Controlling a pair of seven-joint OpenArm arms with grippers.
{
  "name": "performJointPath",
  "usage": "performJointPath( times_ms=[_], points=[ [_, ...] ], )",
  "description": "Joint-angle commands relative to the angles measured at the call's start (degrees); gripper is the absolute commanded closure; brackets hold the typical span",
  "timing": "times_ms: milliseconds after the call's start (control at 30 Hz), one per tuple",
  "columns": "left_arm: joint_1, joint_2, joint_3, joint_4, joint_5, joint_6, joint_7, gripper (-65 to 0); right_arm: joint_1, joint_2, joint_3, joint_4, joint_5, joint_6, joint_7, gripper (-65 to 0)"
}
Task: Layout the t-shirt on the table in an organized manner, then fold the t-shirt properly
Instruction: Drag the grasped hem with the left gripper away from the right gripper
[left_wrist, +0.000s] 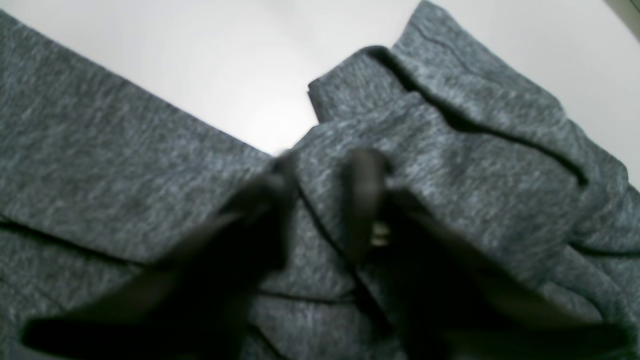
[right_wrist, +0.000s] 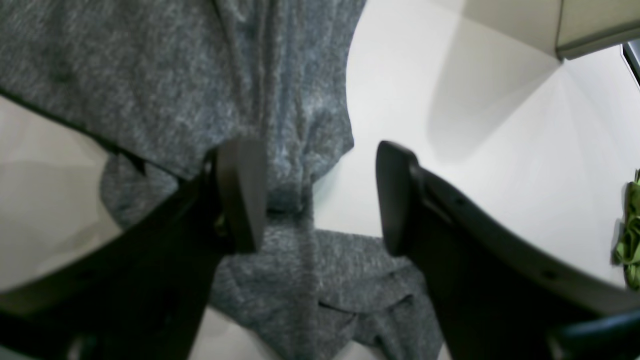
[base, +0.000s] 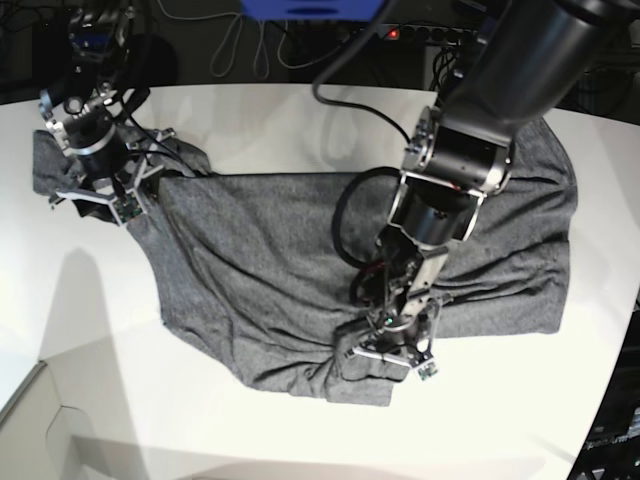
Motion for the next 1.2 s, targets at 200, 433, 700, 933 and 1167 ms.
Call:
performJointPath(
  times_ms=[200, 433, 700, 933, 1167],
  points=[
    [-2.88, -0.41, 0.08, 1.77, 0.55, -0.52, -1.87, -9.5, 0.38, 0.38, 0.2, 1.0, 0.57, -0.45, 0.96, -34.8],
    [-3.84, -3.31, -0.01, 8.01, 0.11, -0.43, -1.35, -7.6, 0.12, 0.64, 0.2, 1.0, 0.57, -0.45, 0.96, -34.8],
    [-1.38, -1.2, 0.08, 8.71, 0.55, 0.19, -1.7, -22.2, 0.03, 0.47, 0.2, 1.0, 0.57, -0.45, 0.96, -34.8],
    [0.64, 0.03, -0.19, 8.36, 0.02, 0.19, -1.7, -22.9, 0.47, 0.38, -0.06, 1.0, 0.57, -0.45, 0.96, -34.8],
    [2.66, 1.26, -0.45, 10.03, -0.07, 0.19, -1.87, -23.5, 0.38, 0.38, 0.11, 1.0, 0.57, -0.45, 0.96, -34.8]
  ],
)
